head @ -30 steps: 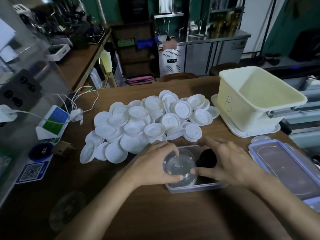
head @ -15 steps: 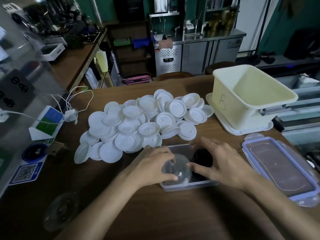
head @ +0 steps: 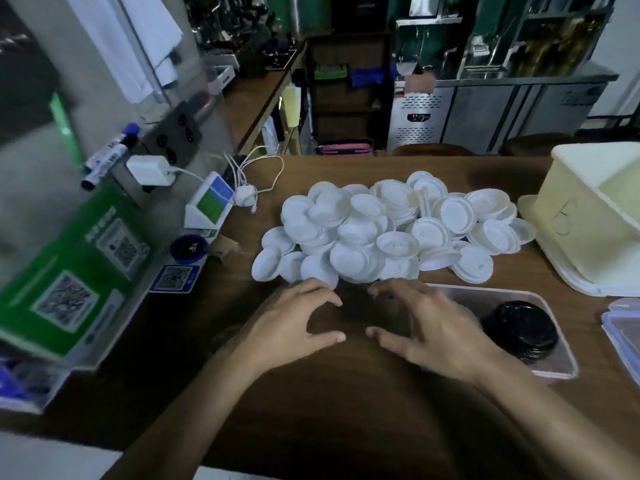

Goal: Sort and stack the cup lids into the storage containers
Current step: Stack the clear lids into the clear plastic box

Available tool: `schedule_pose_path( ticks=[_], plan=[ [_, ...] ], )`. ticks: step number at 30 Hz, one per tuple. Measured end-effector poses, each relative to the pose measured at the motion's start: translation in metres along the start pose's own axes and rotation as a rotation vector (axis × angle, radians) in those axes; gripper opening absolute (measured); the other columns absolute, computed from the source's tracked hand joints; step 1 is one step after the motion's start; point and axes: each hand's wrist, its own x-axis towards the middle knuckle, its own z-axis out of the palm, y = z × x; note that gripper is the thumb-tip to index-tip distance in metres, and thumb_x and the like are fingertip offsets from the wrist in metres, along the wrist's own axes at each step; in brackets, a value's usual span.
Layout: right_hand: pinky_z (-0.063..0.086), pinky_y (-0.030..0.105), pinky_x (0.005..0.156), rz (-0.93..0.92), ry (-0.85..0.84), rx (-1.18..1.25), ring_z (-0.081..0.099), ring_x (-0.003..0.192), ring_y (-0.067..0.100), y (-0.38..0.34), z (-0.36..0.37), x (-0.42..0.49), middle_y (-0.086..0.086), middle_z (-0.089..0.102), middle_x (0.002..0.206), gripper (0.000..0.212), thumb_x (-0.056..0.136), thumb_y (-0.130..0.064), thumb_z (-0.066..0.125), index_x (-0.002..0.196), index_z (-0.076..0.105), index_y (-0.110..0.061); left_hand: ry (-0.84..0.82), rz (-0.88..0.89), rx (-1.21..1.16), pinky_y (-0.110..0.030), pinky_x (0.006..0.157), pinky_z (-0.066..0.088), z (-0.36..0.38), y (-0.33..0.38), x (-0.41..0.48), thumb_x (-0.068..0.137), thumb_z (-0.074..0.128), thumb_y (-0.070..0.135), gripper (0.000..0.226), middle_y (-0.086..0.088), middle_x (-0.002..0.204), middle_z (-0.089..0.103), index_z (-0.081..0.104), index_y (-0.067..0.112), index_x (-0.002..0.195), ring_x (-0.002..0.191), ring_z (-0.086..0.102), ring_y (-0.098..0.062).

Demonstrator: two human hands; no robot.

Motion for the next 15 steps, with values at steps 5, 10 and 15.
schedule_pose_path(
  ticks=[5, 10, 15],
  plan=[
    [0.052, 0.031, 0.097, -0.08, -0.047, 0.073, 0.058, 0.108, -0.005, -0.043, 0.04, 0.031, -0.027, 0.056, 0.126, 0.06, 0.083, -0.068, 0.065, 0.134, 0.049, -0.043, -0.026, -0.225, 0.018, -0.036, 0.11, 0.044, -0.015, -0.062, -0.062, 0.076, 0.077, 0.067, 0.075, 0.03, 0.139, 0.037, 0.048, 0.046, 0.142, 0.131, 0.04, 0.0],
    [0.054, 0.031, 0.089, -0.135, -0.077, 0.108, 0.065, 0.094, 0.002, -0.075, 0.075, 0.051, -0.026, 0.057, 0.122, 0.058, 0.082, -0.065, 0.07, 0.131, 0.048, -0.046, -0.059, -0.326, 0.061, -0.036, 0.113, 0.04, -0.019, -0.106, -0.103, 0.066, 0.081, 0.072, 0.095, 0.027, 0.145, 0.033, 0.04, 0.046, 0.149, 0.136, 0.035, -0.005],
    [0.055, 0.034, 0.085, -0.141, -0.079, 0.133, 0.065, 0.082, 0.004, -0.095, 0.087, 0.058, -0.025, 0.059, 0.12, 0.055, 0.082, -0.06, 0.073, 0.129, 0.05, -0.044, -0.063, -0.303, 0.008, -0.041, 0.108, 0.047, -0.017, -0.122, -0.113, 0.062, 0.084, 0.063, 0.088, 0.027, 0.133, 0.042, 0.047, 0.051, 0.141, 0.129, 0.043, -0.005]
  ],
)
